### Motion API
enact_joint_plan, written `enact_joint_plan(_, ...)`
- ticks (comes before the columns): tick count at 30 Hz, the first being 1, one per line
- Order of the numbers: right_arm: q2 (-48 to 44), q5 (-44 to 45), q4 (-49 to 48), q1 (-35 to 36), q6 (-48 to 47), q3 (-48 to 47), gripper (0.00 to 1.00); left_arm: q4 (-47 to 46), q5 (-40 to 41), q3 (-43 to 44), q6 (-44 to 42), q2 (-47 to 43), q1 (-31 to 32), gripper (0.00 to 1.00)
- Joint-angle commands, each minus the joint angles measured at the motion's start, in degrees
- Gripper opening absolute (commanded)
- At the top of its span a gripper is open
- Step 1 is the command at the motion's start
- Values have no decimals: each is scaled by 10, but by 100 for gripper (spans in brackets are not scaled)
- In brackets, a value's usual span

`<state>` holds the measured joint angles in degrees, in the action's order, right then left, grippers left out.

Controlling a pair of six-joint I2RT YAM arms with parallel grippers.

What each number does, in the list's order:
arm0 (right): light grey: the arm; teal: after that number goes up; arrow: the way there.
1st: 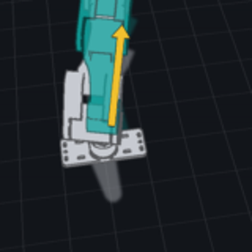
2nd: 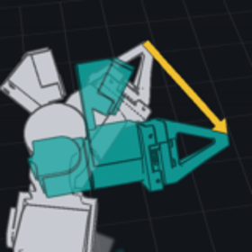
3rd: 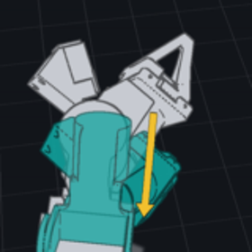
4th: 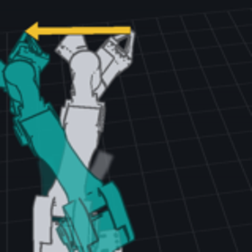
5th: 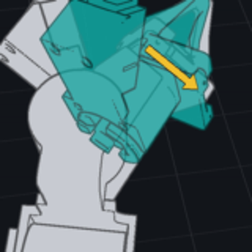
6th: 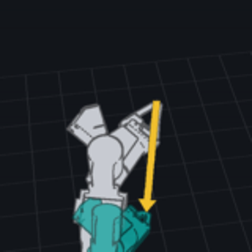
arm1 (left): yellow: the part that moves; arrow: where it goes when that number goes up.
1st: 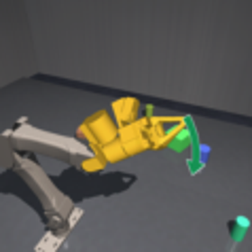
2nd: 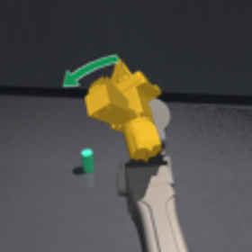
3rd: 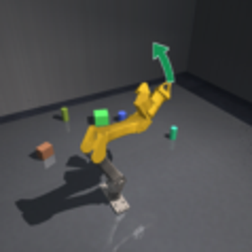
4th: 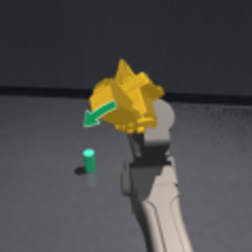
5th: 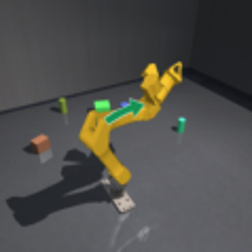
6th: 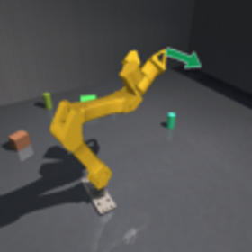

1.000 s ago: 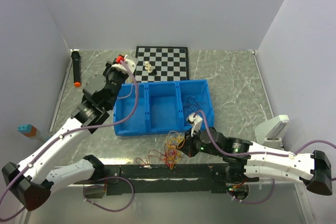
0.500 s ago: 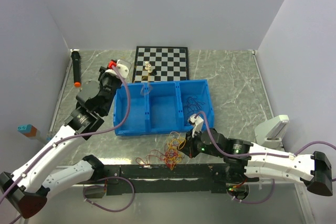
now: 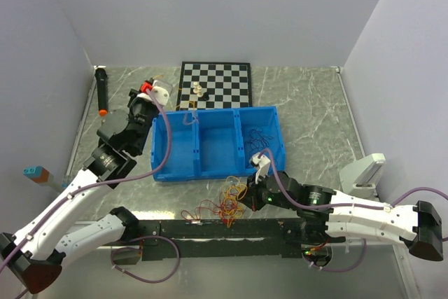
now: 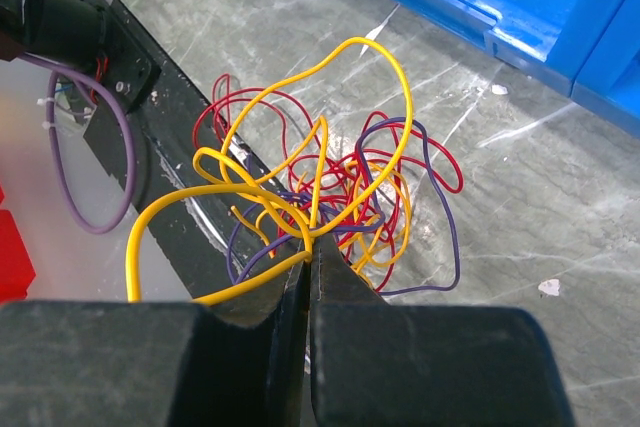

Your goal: Untangle the cables

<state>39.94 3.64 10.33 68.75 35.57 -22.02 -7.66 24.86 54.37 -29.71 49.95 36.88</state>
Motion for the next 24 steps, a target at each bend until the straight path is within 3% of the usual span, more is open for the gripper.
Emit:
enact_joint_plan(1, 0, 4, -14, 3, 2, -8, 0, -38, 3, 5, 6, -20, -1, 1)
enact_joint_plan(13, 20, -6, -23, 4, -2, -18, 0, -83, -22, 95, -10, 12, -1, 1)
enact_joint_plan(24, 7, -1, -19, 4, 2, -7, 0, -10, -20, 7, 39, -27, -1, 1)
